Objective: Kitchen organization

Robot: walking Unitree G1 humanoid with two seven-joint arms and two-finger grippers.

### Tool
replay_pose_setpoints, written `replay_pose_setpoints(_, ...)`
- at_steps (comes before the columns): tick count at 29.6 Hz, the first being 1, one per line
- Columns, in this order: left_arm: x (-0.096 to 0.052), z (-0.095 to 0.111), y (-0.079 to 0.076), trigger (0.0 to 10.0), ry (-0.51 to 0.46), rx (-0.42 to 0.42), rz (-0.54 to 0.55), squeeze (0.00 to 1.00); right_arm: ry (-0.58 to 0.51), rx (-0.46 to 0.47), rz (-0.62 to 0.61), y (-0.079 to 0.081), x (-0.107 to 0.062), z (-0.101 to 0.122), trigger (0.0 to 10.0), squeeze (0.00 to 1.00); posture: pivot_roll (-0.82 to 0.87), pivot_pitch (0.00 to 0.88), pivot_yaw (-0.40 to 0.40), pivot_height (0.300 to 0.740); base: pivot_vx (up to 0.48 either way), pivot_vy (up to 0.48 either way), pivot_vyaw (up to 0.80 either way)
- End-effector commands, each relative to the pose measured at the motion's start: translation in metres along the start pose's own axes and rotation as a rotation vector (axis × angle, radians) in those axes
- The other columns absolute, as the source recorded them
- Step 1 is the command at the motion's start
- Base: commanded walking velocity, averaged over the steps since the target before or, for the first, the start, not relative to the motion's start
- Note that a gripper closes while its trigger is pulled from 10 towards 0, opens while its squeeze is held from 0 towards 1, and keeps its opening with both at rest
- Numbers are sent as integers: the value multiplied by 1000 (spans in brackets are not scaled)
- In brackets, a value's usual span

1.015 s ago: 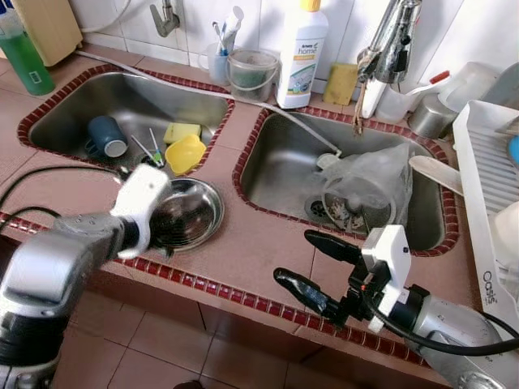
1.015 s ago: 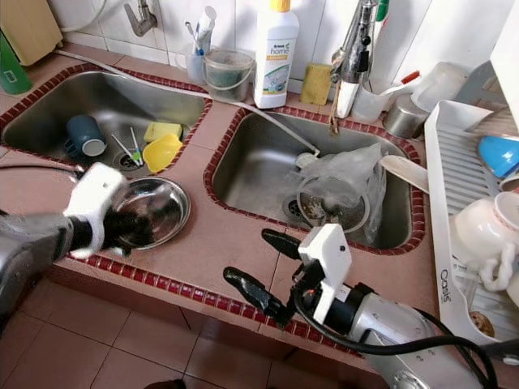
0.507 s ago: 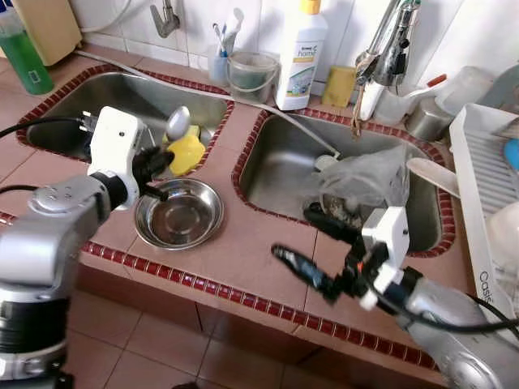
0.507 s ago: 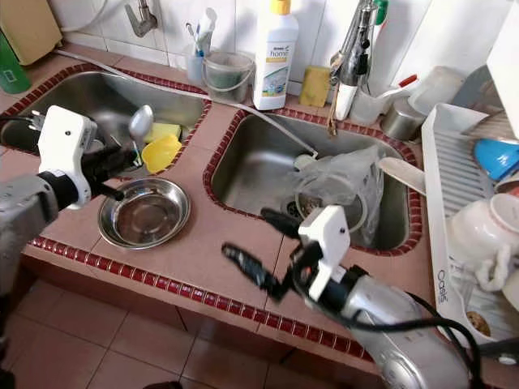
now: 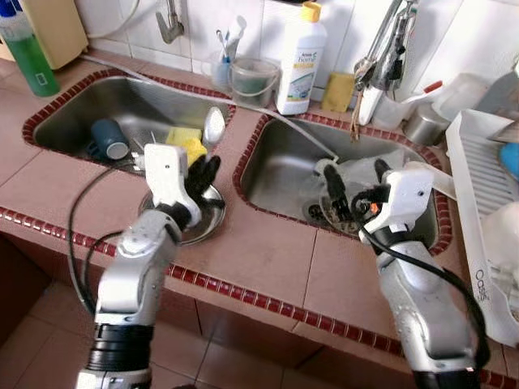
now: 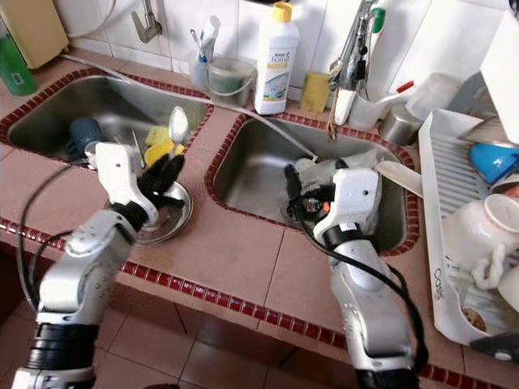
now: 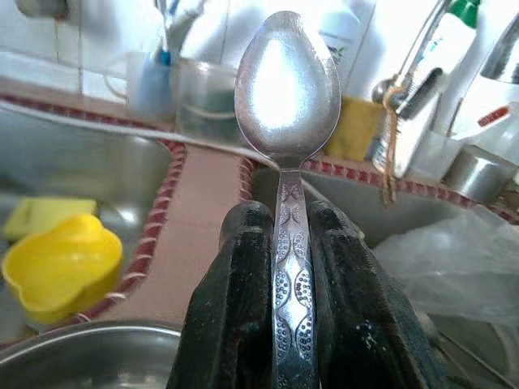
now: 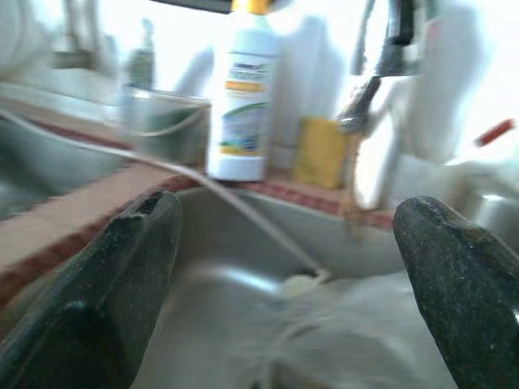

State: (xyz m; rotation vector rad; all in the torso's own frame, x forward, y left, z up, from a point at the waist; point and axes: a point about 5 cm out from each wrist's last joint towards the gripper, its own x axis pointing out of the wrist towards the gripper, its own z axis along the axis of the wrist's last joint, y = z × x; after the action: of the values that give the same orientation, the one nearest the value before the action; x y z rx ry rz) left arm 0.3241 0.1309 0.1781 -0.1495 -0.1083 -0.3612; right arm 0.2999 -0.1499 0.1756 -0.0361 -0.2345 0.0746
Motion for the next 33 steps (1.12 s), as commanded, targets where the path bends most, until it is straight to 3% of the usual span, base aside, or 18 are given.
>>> replay_pose_setpoints(1, 2, -1, 0, 10000, -11, 10, -8, 0, -19, -25, -37, -3, 2, 1, 10000, 0, 161, 36, -64, 740, 0, 0, 0)
replay_pose_setpoints(2, 4, 2, 3, 10000, -24, -25, 1, 0, -31, -31, -43, -3, 4, 1, 10000, 0, 159, 33, -59, 740, 0, 0, 0)
replay_pose_setpoints(9, 15, 11, 12, 10000, -68, 31, 4, 0, -60, -50, -84, -3, 12, -2, 10000, 0, 154, 29, -48, 740, 0, 156, 0)
replay_pose_setpoints(16, 18, 14, 16, 10000, -86, 31, 3, 0, -86, -57, -105, -2, 15, -2, 10000, 0, 151, 32, -41, 740, 0, 79, 0)
replay_pose_setpoints(33, 17, 9, 20, 10000, -72, 53, 1, 0, -101, -69, -82, 2, 17, -3, 10000, 0, 144, 43, -51, 740, 0, 480, 0)
